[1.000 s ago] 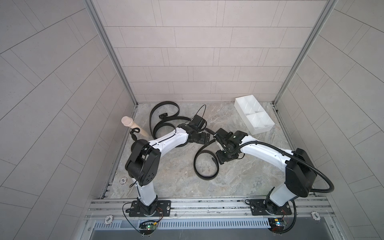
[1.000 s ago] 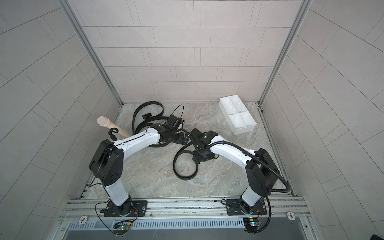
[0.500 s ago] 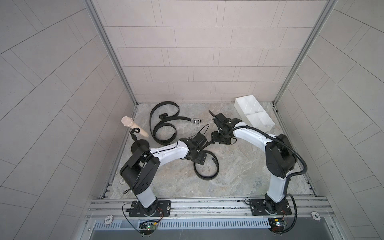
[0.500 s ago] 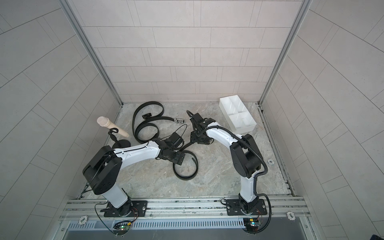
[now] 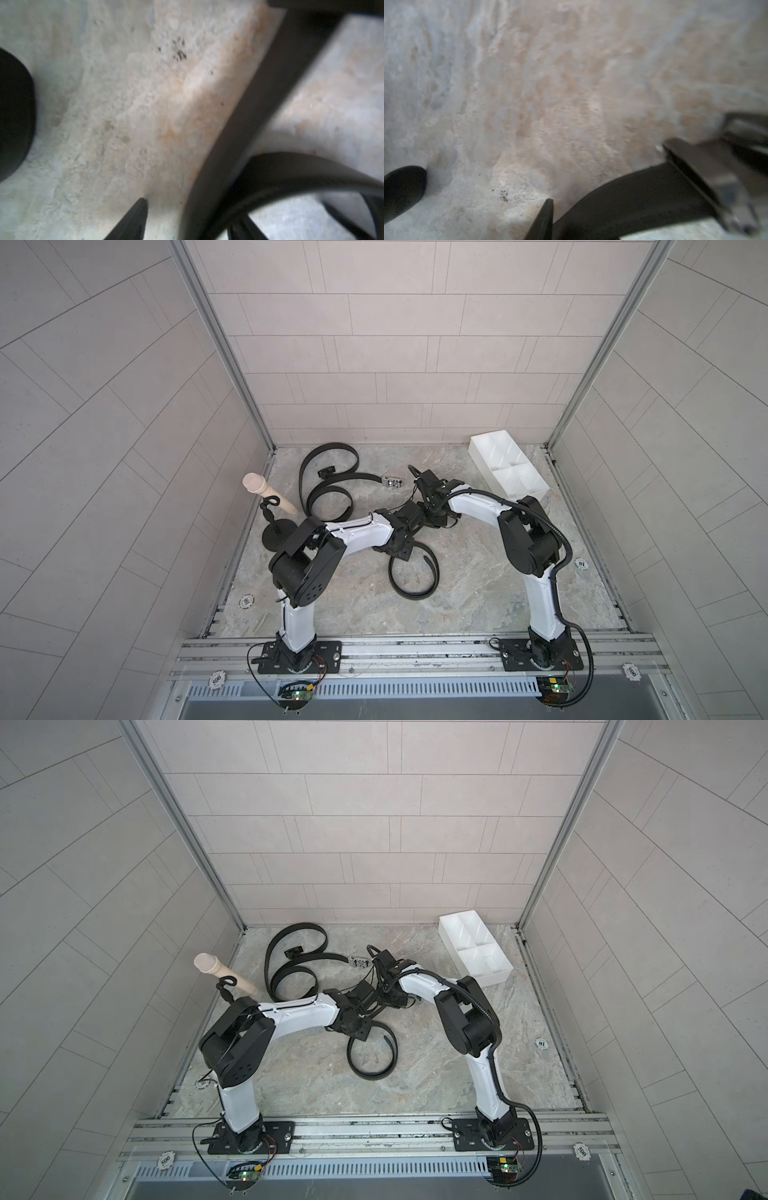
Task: Place the belts into the storage roll
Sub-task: Roll the belt at the center of the board.
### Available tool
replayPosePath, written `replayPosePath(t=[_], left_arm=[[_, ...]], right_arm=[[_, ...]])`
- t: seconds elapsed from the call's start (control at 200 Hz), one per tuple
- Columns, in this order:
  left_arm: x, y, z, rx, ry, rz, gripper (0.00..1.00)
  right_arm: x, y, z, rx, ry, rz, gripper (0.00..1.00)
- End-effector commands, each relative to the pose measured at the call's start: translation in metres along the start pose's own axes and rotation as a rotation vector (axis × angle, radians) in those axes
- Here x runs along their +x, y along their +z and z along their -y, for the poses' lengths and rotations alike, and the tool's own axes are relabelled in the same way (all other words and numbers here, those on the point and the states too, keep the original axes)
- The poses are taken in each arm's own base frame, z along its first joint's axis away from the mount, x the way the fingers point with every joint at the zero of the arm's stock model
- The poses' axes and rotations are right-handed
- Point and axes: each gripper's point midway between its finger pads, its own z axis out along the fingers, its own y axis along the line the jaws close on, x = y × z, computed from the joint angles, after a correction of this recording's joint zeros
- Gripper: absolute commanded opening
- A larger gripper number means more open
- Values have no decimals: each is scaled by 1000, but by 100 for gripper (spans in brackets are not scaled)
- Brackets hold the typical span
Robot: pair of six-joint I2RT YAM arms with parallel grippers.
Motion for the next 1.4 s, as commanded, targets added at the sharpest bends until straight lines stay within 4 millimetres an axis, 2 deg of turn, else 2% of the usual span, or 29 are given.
replayPosePath(t=[0.0, 0.1, 0.205, 0.335, 0.486, 0.576, 0.666, 0.721, 0.966, 1.111, 1.192, 1.397], left_arm=[[8, 23, -25, -111, -30, -73, 56], [1, 36, -29, -129, -41, -94, 51], [-1, 48, -32, -139, -51, -126, 48], [-3, 54, -39, -151, -78, -143, 47], [-6, 55, -50, -174, -101, -137, 44], [-6, 57, -48, -162, -96, -150, 49], [-6, 52, -42, -154, -67, -143, 75], [-6, 44, -36, -149, -41, -125, 82], [-14, -10, -8, -92, 23, 24, 91], [-12, -30, 15, -58, 98, 70, 93], [-5, -28, 18, -65, 119, 48, 92], [9, 7, -1, -138, 107, -57, 88]], right_arm=[[16, 6, 65, 150, 68, -49, 25], [21, 1, 97, 172, 105, -58, 24], [27, -6, 120, 188, 133, -67, 22], [35, -13, 142, 203, 161, -70, 22], [48, -12, 159, 215, 191, -88, 22], [55, -8, 160, 206, 198, -101, 21], [59, -3, 158, 192, 199, -113, 21], [59, -2, 156, 191, 196, -114, 21], [58, -1, 148, 189, 173, -117, 21], [60, 1, 144, 188, 159, -125, 22], [62, 2, 140, 187, 148, -130, 23], [75, -4, 140, 193, 151, -135, 23]])
